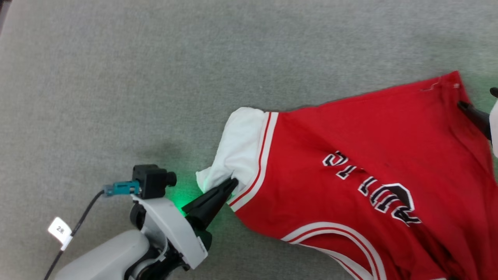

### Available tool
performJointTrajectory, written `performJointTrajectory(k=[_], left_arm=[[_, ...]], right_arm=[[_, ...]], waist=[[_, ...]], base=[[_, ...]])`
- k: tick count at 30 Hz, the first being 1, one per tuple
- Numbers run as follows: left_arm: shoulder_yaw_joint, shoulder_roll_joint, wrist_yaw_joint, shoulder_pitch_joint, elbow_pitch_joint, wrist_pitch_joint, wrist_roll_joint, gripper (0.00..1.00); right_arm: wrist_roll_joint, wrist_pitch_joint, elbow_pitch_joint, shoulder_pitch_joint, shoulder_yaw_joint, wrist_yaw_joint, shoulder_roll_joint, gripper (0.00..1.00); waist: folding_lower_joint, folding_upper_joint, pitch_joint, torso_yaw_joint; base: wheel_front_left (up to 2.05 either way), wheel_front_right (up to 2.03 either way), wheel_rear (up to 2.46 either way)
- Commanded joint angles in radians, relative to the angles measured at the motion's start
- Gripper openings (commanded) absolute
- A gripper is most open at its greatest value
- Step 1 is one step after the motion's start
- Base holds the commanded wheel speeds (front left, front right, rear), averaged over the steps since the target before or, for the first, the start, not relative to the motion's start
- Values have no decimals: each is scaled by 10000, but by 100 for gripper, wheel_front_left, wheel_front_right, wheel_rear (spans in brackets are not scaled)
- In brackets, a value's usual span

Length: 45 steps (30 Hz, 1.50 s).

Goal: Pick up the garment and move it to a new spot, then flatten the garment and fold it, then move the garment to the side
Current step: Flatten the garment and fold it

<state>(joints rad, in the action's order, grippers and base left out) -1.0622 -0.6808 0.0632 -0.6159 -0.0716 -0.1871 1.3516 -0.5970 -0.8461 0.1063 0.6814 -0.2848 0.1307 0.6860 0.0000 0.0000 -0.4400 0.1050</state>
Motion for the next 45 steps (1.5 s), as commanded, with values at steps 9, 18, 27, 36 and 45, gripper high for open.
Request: performJointTrajectory(k=[9, 18, 27, 36, 45], left_arm=[[18, 371, 303, -302, -548, -108, -122, 0], [1475, 393, 616, -1115, -496, -482, 1058, 0], [3184, 604, 599, -4998, -2244, 1094, 2457, 0], [4124, 1697, 413, -10216, -5514, 479, 1356, 0], [3924, 2079, 667, -9755, -6240, 383, 1481, 0]], right_arm=[[-548, -336, 1413, 731, -1600, 1, 208, 12], [-713, 1578, 2101, 1814, -560, -5, -155, 0], [674, 2804, 3318, 4386, 1037, -5, -1400, 0], [2497, 5041, 4783, 7909, 2669, -6, -2799, 0], [2761, 6166, 6155, 7907, 2438, -6, -3047, 0]], waist=[[0, 0, -514, 525], [0, 0, -286, 341], [0, 0, -651, -116], [0, 0, -1063, -584], [0, 0, -807, -695]], base=[[0, 0, 0], [0, 0, 0], [0, 0, 0], [0, 0, 0], [0, 0, 0]])
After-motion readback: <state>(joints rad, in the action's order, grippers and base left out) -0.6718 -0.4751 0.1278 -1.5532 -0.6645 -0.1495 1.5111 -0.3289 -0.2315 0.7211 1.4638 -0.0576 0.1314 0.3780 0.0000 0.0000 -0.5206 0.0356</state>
